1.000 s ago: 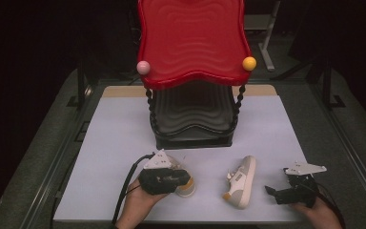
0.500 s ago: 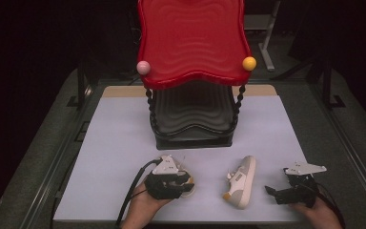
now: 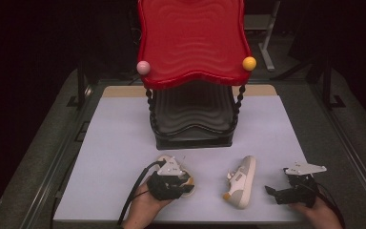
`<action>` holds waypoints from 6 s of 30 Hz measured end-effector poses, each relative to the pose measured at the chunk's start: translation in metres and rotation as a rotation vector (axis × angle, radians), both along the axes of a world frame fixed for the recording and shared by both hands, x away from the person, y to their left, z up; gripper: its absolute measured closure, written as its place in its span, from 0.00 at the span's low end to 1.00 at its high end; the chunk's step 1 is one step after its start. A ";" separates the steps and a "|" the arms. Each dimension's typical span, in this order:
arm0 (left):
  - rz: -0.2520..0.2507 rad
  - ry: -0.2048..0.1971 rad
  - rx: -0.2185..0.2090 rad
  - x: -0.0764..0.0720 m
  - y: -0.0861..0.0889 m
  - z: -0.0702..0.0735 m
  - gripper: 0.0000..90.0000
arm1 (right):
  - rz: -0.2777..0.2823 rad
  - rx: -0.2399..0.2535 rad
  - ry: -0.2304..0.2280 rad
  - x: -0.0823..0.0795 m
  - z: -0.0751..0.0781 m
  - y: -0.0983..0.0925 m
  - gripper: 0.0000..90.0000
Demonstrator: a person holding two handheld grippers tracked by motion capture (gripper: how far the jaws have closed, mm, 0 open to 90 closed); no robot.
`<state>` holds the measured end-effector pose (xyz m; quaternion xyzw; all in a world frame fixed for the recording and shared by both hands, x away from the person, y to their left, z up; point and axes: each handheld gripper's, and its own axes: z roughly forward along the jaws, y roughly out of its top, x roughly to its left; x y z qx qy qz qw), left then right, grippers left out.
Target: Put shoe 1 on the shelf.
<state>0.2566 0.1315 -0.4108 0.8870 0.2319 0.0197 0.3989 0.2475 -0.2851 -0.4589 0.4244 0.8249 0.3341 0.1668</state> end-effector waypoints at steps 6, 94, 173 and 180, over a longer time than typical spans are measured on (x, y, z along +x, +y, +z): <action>-0.029 0.001 -0.011 0.000 0.000 0.007 0.86 | 0.000 0.000 0.000 0.000 0.000 0.000 0.02; -0.118 -0.302 -0.061 0.111 -0.017 0.121 0.70 | -0.056 -0.038 0.070 0.003 0.011 0.002 0.21; 0.126 -0.265 -0.075 0.079 -0.001 0.077 1.00 | 0.369 0.268 -0.120 0.112 0.113 0.163 1.00; 0.148 -0.280 -0.061 0.091 -0.010 0.073 1.00 | 0.343 0.258 -0.115 0.097 0.106 0.139 1.00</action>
